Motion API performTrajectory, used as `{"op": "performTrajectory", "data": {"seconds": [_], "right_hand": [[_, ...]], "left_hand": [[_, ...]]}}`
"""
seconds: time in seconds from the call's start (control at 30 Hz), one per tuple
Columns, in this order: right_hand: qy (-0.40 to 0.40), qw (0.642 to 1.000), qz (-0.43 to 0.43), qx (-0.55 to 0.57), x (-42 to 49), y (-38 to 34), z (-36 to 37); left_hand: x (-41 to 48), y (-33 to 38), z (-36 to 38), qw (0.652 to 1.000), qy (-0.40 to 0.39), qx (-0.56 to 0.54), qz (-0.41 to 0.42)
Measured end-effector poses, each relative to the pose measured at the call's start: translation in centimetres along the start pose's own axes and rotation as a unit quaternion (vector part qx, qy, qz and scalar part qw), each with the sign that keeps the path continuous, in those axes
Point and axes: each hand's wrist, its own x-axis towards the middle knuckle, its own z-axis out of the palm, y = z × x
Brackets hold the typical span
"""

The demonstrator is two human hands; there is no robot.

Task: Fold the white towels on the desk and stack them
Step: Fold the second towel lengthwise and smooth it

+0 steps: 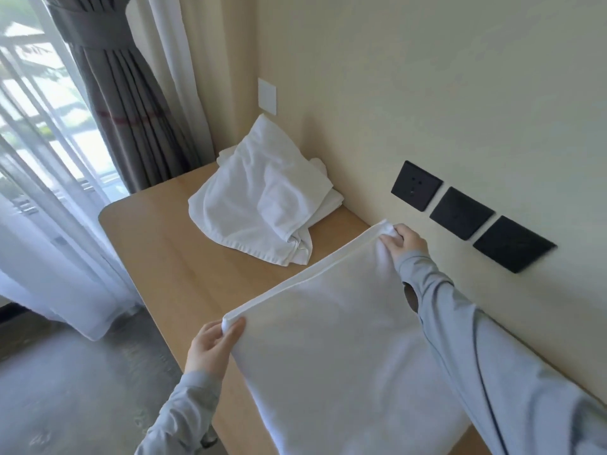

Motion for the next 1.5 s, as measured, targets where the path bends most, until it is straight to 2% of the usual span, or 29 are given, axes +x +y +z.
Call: {"op": "performTrajectory", "data": {"seconds": [0.1, 0.2, 0.27, 0.37, 0.43, 0.47, 0.53, 0.6, 0.63, 0.7, 0.73, 0.97, 1.07, 1.23, 1.37, 1.5], "right_hand": [[-0.044, 0.997, 0.053, -0.046, 2.5, 1.2, 3.6], [-0.115, 0.985, 0.109, -0.062, 4.0, 2.6, 7.0], [-0.126, 0.981, 0.128, -0.071, 4.9, 3.2, 8.4], [-0.101, 0.98, 0.108, -0.135, 5.3, 3.5, 9.4], [-0.065, 0.973, 0.057, -0.213, 4.7, 3.3, 9.5], [-0.041, 0.969, 0.011, -0.242, 4.2, 3.2, 9.5], [-0.014, 0.957, -0.154, -0.246, 3.2, 2.5, 9.4], [-0.045, 0.912, -0.313, -0.262, 2.4, 2.3, 9.5], [-0.081, 0.891, -0.343, -0.286, 2.1, 2.3, 9.6], [-0.152, 0.871, -0.327, -0.333, 1.6, 2.3, 9.8], [-0.159, 0.868, -0.322, -0.343, 1.6, 2.6, 9.9], [-0.076, 0.837, -0.412, -0.352, 2.1, 2.4, 10.3], [-0.055, 0.836, -0.41, -0.359, 2.1, 3.0, 10.1], [-0.052, 0.836, -0.41, -0.36, 3.0, 2.2, 11.3], [-0.053, 0.826, -0.431, -0.359, 3.9, 1.6, 12.7], [-0.056, 0.84, -0.383, -0.38, 5.1, 0.7, 12.8]], "left_hand": [[3.7, -1.6, 0.2, 0.996, -0.022, 0.075, -0.036], [5.7, -3.2, 0.3, 0.987, 0.002, 0.15, -0.059], [6.7, -4.1, 0.1, 0.978, 0.006, 0.205, -0.032], [7.7, -4.2, 0.1, 0.966, -0.014, 0.26, 0.012], [7.8, -3.7, 0.3, 0.963, -0.02, 0.266, 0.047], [8.0, -3.5, 0.4, 0.954, -0.011, 0.284, 0.098], [8.3, -3.1, 1.3, 0.917, -0.021, 0.331, 0.224], [8.4, -2.6, 2.9, 0.879, -0.046, 0.378, 0.287], [8.7, -2.5, 3.7, 0.867, -0.063, 0.397, 0.295], [9.5, -2.2, 4.7, 0.849, -0.087, 0.43, 0.296], [10.0, -2.1, 5.0, 0.843, -0.089, 0.441, 0.295], [11.5, -3.5, 3.7, 0.865, -0.096, 0.384, 0.308], [11.8, -4.2, 3.4, 0.873, -0.094, 0.349, 0.328], [11.9, -4.7, 3.3, 0.86, -0.09, 0.341, 0.369], [12.2, -5.0, 3.2, 0.853, -0.085, 0.366, 0.363], [12.8, -4.9, 2.9, 0.844, -0.106, 0.351, 0.391]]}}
